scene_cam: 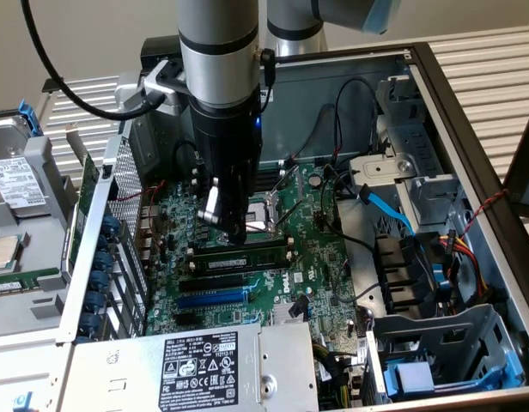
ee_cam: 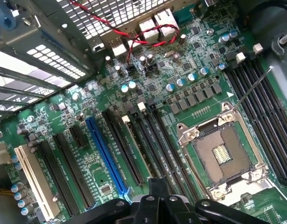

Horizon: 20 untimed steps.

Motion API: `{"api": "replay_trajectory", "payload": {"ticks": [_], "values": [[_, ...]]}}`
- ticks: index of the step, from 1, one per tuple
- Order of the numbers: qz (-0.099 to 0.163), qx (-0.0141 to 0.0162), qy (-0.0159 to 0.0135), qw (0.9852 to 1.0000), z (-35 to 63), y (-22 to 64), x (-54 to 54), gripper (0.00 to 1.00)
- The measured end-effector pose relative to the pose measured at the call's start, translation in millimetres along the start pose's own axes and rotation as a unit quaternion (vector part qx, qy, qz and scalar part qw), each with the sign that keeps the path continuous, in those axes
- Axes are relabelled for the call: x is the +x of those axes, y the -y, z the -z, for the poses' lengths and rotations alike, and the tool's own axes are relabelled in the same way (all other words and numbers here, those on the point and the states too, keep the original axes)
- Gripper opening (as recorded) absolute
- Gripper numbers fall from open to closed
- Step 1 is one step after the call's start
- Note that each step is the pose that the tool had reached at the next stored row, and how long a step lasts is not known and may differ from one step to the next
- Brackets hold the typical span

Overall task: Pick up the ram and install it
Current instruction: 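Press down the ram until it locks into place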

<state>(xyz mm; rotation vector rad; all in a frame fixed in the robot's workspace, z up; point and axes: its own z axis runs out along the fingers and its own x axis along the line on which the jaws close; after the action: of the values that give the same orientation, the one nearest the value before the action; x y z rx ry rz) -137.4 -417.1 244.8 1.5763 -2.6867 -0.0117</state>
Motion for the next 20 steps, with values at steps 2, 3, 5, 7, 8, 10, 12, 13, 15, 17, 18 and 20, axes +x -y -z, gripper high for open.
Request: {"api": "replay_trajectory", "payload": {"ticks": [2,3,5,7,8,10,12,13,15,17,18,20], "values": [[-0.014,-0.0003,0.0003,0.9999,0.0,0.0,0.0,0.11],[-0.021,-0.0004,0.0004,0.9998,0.0,0.0,0.0,0.11],[-0.036,-0.0007,0.0007,0.9993,0.0,0.0,0.0,0.11],[-0.051,-0.0010,0.0010,0.9987,0.0,0.0,0.0,0.11],[-0.058,-0.0011,0.0012,0.9983,0.0,0.0,0.0,0.11],[-0.073,-0.0014,0.0014,0.9973,0.0,0.0,0.0,0.11],[-0.087,-0.0017,0.0018,0.9962,0.0,0.0,0.0,0.11],[-0.093,-0.0018,0.0019,0.9956,0.0,0.0,0.0,0.11],[-0.105,-0.0020,0.0020,0.9944,0.0,0.0,0.0,0.11],[-0.118,-0.0022,0.0023,0.9930,0.0,0.0,0.0,0.11],[-0.124,-0.0022,0.0023,0.9923,0.0,0.0,0.0,0.11],[-0.136,-0.0024,0.0026,0.9907,0.0,0.0,0.0,0.11]]}}
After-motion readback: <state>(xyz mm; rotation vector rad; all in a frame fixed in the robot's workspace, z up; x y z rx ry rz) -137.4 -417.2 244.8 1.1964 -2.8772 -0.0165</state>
